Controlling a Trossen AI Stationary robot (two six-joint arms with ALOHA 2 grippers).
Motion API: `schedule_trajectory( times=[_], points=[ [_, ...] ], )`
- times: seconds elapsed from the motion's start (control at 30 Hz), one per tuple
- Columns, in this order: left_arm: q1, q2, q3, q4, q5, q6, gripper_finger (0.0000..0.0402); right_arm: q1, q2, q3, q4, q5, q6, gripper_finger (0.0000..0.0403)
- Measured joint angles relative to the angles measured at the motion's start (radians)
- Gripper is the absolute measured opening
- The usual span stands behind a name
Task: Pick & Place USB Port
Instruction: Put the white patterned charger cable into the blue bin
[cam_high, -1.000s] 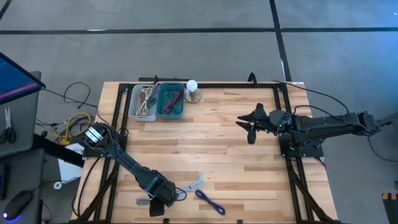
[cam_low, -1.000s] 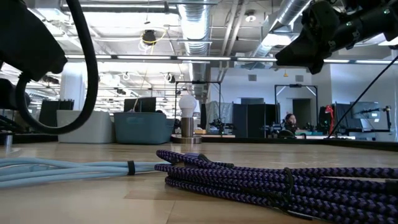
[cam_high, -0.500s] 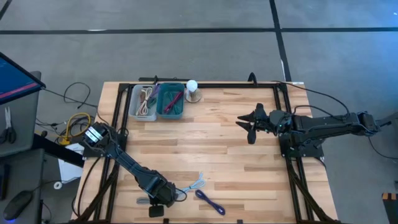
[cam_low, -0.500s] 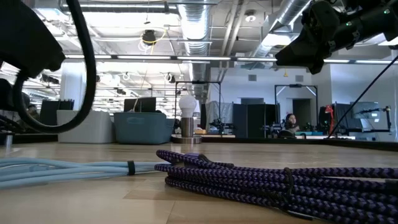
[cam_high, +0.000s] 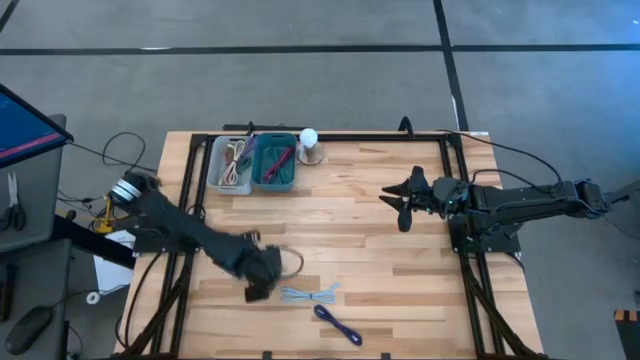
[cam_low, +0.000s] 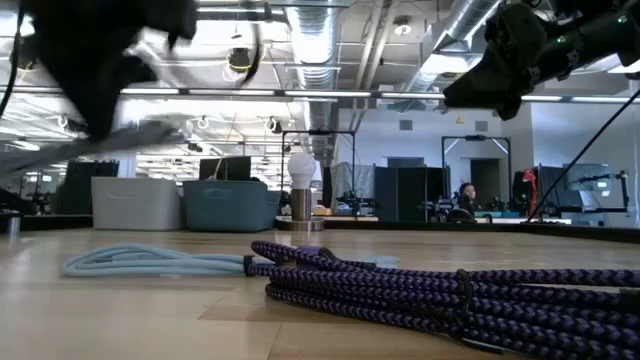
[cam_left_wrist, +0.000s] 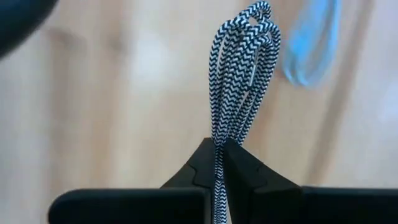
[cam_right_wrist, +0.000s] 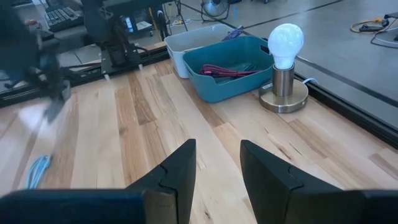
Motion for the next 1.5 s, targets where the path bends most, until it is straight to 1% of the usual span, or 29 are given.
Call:
schedule_trajectory(
  times=[0.1, 0.2, 0.33, 0.43, 0.53, 0.6, 0.73, 0.8, 0.93, 1.2, 1.4, 1.5],
  points=[
    [0.048, -0.118, 0.002, -0.005, -0.122, 0.063, 0.0011, 0.000, 0.000, 0.000, -0.006, 0.000, 0.000, 0.0118],
    [0.108, -0.211, 0.002, -0.007, -0.217, 0.146, 0.0011, 0.000, 0.000, 0.000, -0.006, 0.001, 0.000, 0.0118],
    [0.200, -0.305, 0.002, -0.003, -0.351, 0.290, 0.0011, 0.000, 0.000, 0.000, -0.006, 0.003, 0.000, 0.0118],
    [0.285, -0.359, 0.002, 0.006, -0.432, 0.388, 0.0011, 0.000, 0.000, 0.000, -0.006, 0.003, 0.000, 0.0118],
    [0.383, -0.398, 0.003, 0.026, -0.473, 0.460, 0.0010, 0.000, 0.000, 0.000, -0.006, 0.003, 0.000, 0.0118],
    [0.449, -0.418, 0.003, 0.052, -0.482, 0.500, 0.0010, 0.000, 0.000, 0.000, -0.006, 0.003, 0.000, 0.0118],
    [0.580, -0.434, 0.003, 0.170, -0.483, 0.599, 0.0010, 0.000, 0.000, 0.000, -0.004, 0.004, 0.000, 0.0118],
    [0.641, -0.433, 0.003, 0.241, -0.468, 0.656, 0.0010, 0.000, 0.000, 0.000, -0.004, 0.004, 0.000, 0.0118],
    [0.775, -0.412, 0.005, 0.364, -0.325, 0.710, 0.0010, 0.000, 0.000, 0.000, -0.004, 0.005, 0.000, 0.0118],
    [1.025, -0.320, 0.005, 0.419, -0.152, 0.708, 0.0010, 0.000, 0.000, 0.000, -0.010, 0.006, 0.000, 0.0118],
    [1.134, -0.207, 0.005, 0.559, -0.007, 0.706, 0.0010, 0.000, 0.000, 0.000, -0.011, 0.006, 0.000, 0.0118],
    [1.171, -0.150, 0.005, 0.613, 0.029, 0.677, 0.0010, 0.000, 0.000, 0.000, -0.018, 0.006, 0.000, 0.0118]
  ],
)
